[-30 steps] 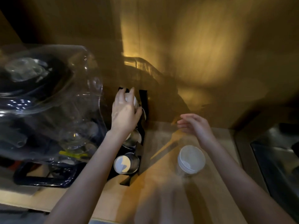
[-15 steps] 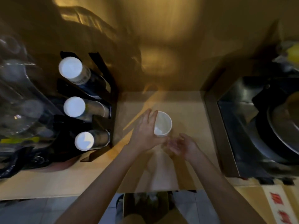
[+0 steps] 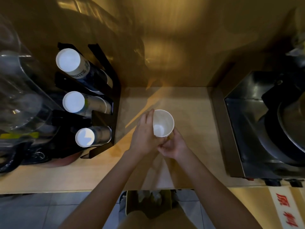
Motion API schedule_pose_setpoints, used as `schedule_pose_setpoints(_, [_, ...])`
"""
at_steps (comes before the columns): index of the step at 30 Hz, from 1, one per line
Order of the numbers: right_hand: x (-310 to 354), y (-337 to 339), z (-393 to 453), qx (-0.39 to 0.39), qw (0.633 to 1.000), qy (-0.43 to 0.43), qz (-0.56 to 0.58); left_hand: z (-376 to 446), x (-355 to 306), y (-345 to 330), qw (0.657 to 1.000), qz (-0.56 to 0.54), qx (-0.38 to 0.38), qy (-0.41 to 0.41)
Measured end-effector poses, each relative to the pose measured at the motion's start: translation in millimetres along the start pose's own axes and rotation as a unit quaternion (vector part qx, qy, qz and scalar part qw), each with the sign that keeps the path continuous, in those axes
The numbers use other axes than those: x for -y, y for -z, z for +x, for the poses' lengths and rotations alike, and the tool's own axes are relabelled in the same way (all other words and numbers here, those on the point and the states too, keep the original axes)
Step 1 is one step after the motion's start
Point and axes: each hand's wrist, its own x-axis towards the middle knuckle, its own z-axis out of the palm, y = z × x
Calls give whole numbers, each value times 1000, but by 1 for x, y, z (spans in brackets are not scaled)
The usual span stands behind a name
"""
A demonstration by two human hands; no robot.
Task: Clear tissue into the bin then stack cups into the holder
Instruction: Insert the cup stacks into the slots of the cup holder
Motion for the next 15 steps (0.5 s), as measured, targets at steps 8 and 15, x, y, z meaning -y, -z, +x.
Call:
schedule_pose_setpoints(8, [4, -30, -27, 110, 991, 43, -69, -23, -6, 41, 984, -77, -152, -59])
schedule_pose_setpoints(15, [-8, -76, -71, 283, 923, 141, -220, -58, -2, 88, 939, -210, -266, -59])
